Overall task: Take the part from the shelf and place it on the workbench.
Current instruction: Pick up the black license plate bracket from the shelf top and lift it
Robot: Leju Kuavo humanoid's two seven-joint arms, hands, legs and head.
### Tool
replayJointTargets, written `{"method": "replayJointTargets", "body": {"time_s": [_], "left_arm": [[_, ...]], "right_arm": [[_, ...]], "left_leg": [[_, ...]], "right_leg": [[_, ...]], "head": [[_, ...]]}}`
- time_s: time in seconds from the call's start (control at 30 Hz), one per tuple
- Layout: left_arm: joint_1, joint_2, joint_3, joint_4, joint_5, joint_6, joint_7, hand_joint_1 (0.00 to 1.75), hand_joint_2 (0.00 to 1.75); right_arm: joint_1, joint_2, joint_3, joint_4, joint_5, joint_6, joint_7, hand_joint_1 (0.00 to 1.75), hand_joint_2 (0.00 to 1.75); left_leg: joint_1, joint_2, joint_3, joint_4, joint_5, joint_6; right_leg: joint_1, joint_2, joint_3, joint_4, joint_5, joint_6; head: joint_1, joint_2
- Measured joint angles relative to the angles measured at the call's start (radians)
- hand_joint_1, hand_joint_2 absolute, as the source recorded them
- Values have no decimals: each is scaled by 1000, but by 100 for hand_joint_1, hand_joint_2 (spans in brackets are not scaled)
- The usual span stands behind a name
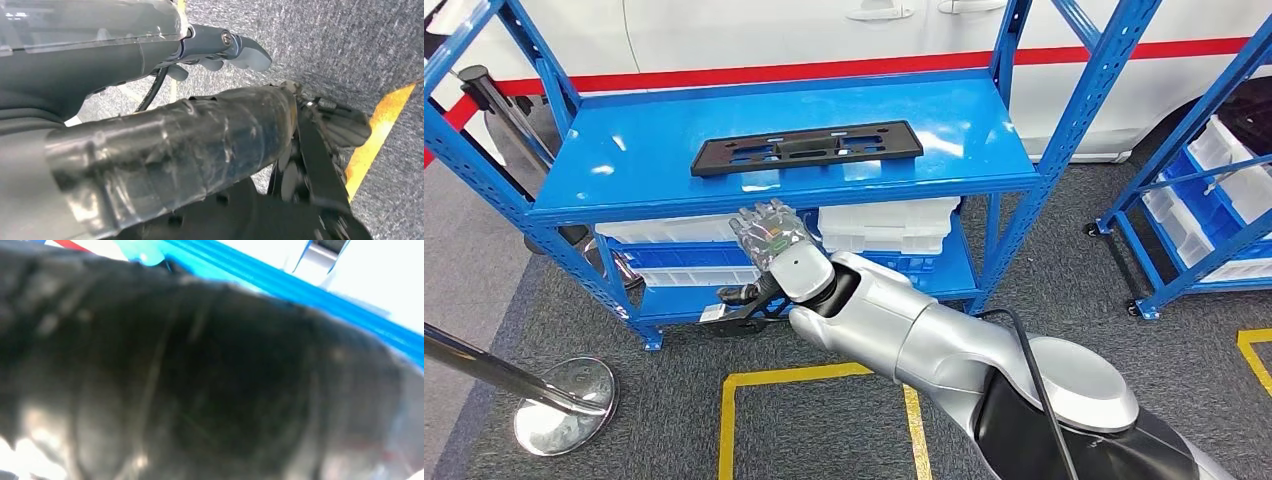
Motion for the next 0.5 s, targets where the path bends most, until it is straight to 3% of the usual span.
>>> {"method": "replayJointTargets", "body": {"time_s": [0.03,0.07,0.1,0.17,0.2,0.33,0.4,0.47,0.5], "left_arm": [[0,0,0,0,-4,1,0,0,0],[1,0,0,0,-8,1,-2,0,0],[1,0,0,0,-11,1,-5,0,0],[0,0,-1,0,-16,1,-14,0,0],[-1,0,-1,0,-17,0,-18,0,0],[-2,0,-1,0,-20,5,-19,0,0],[-2,-1,-1,0,-23,10,-15,0,0],[-2,0,-1,0,-26,15,-12,0,0],[-2,0,-1,0,-27,16,-12,0,0]], "right_arm": [[5,0,0,0,0,0,2,0,0],[9,0,0,0,0,0,5,0,0],[10,1,0,0,-1,-1,7,0,0],[11,2,0,1,-1,-1,10,0,0],[11,3,0,2,-1,-1,11,0,0],[12,4,0,6,-1,-1,11,0,0],[13,4,0,9,-1,-2,11,0,0],[20,3,0,15,0,-3,11,0,0],[26,2,0,19,0,-3,11,0,0]], "left_leg": [[0,0,-3,3,11,-1],[0,0,13,-33,40,0],[0,0,45,-99,76,2],[-3,-1,105,-220,120,9],[-4,-1,119,-250,125,13],[-2,-1,124,-266,129,32],[2,1,126,-272,133,43],[2,1,125,-272,133,49],[2,1,125,-271,132,49]], "right_leg": [[1,0,0,2,-1,-1],[1,1,0,4,-2,0],[1,2,0,7,-4,1],[5,4,-2,14,-8,6],[7,4,-4,16,-9,9],[7,4,-9,29,-19,27],[2,4,-41,102,-65,38],[-4,4,-103,230,-123,45],[-7,3,-126,277,-135,47]], "head": [[0,0],[0,0],[0,0],[0,0],[1,0],[2,0],[2,0],[2,0],[2,0]]}}
